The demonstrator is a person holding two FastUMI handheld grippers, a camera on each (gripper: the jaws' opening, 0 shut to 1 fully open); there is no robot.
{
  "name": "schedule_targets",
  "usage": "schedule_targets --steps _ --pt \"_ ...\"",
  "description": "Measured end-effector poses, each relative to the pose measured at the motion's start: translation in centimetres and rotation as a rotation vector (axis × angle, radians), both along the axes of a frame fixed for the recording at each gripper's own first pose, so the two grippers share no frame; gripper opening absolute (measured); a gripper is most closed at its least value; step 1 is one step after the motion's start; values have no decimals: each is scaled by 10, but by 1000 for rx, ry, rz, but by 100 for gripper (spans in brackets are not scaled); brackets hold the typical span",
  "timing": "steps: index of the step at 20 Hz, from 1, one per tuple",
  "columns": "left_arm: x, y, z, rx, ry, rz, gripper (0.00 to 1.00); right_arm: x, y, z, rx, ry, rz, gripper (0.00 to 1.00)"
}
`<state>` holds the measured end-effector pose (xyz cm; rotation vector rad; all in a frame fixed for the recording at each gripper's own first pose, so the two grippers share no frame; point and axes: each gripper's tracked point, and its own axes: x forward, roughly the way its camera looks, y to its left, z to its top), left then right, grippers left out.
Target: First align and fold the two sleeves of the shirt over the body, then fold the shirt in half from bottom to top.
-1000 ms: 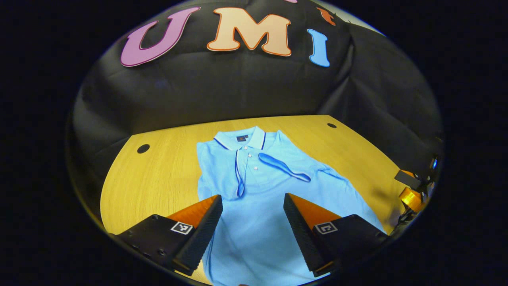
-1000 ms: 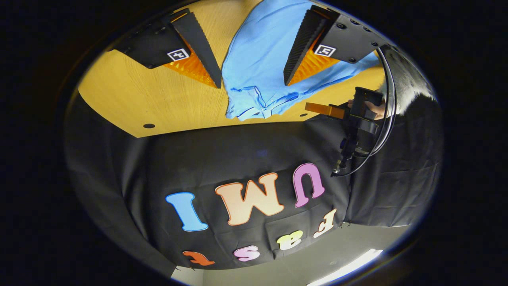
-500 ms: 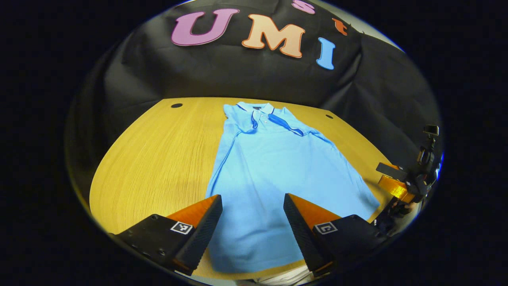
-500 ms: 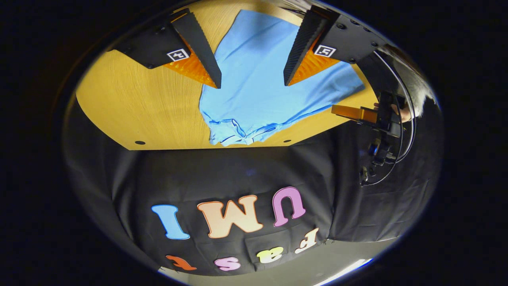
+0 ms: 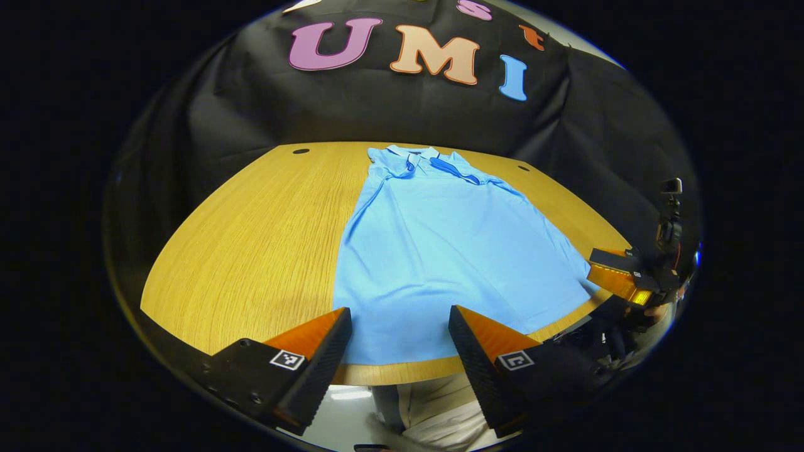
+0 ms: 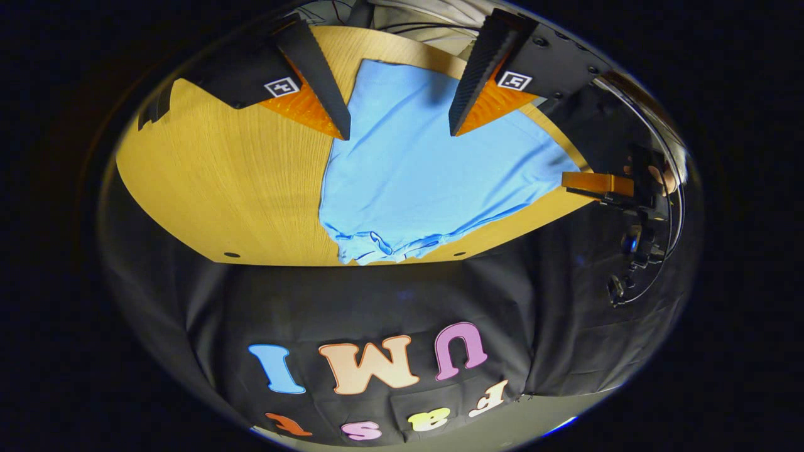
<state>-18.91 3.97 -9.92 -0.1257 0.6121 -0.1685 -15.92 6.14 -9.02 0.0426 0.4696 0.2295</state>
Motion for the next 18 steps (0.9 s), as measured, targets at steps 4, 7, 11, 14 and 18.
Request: schedule_targets --steps 4,7,11,14,18 --pt "-3 5 -13 49 23 16 95 -4 3 -9 -49 6 12 98" --pt "-1 9 -17 106 14 19 93 -2 4 -13 -82 -5 20 98" --pt "1 5 -14 96 -13 25 93 -2 7 -13 -65 -13 29 95" --pt "3 -9 -13 103 -53 -17 68 -1 10 -14 -49 -22 28 78" --pt "2 -21 -11 113 -80 -51 20 -3 16 -15 -59 -20 47 47"
